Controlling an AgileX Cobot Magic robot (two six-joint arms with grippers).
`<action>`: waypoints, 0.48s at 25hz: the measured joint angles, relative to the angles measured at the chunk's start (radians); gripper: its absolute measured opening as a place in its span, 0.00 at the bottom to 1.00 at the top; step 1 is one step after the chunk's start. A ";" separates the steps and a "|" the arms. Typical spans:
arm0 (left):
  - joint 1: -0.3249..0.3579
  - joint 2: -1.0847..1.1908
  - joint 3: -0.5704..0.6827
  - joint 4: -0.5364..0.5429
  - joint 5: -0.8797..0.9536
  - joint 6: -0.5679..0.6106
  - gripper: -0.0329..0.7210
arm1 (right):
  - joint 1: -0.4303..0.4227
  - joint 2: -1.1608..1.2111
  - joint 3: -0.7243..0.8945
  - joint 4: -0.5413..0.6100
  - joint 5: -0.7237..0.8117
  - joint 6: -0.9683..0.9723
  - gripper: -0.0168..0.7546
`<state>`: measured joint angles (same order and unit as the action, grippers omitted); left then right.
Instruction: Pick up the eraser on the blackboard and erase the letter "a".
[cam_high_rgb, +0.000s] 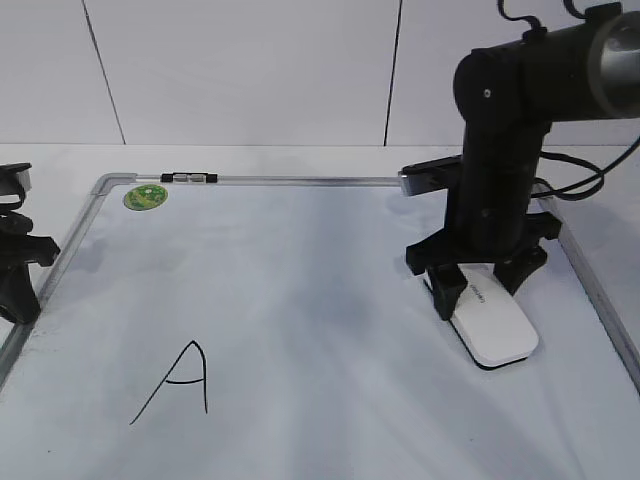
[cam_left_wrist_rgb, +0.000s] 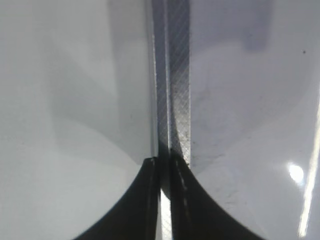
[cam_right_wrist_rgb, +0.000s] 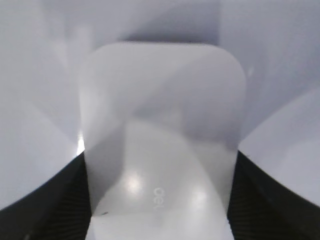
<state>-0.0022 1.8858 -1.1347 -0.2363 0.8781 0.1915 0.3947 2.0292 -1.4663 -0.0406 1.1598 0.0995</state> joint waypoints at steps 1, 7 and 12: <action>0.000 0.000 0.000 0.000 0.000 0.000 0.07 | -0.020 0.000 0.000 -0.002 0.004 0.000 0.75; 0.000 0.000 0.000 0.000 0.000 0.000 0.07 | -0.088 -0.068 0.012 -0.049 0.037 0.003 0.75; 0.000 0.000 0.000 0.000 0.000 0.000 0.07 | -0.125 -0.169 0.016 -0.053 0.049 0.005 0.75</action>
<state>-0.0022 1.8858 -1.1347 -0.2363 0.8781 0.1915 0.2696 1.8598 -1.4504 -0.0934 1.2091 0.1041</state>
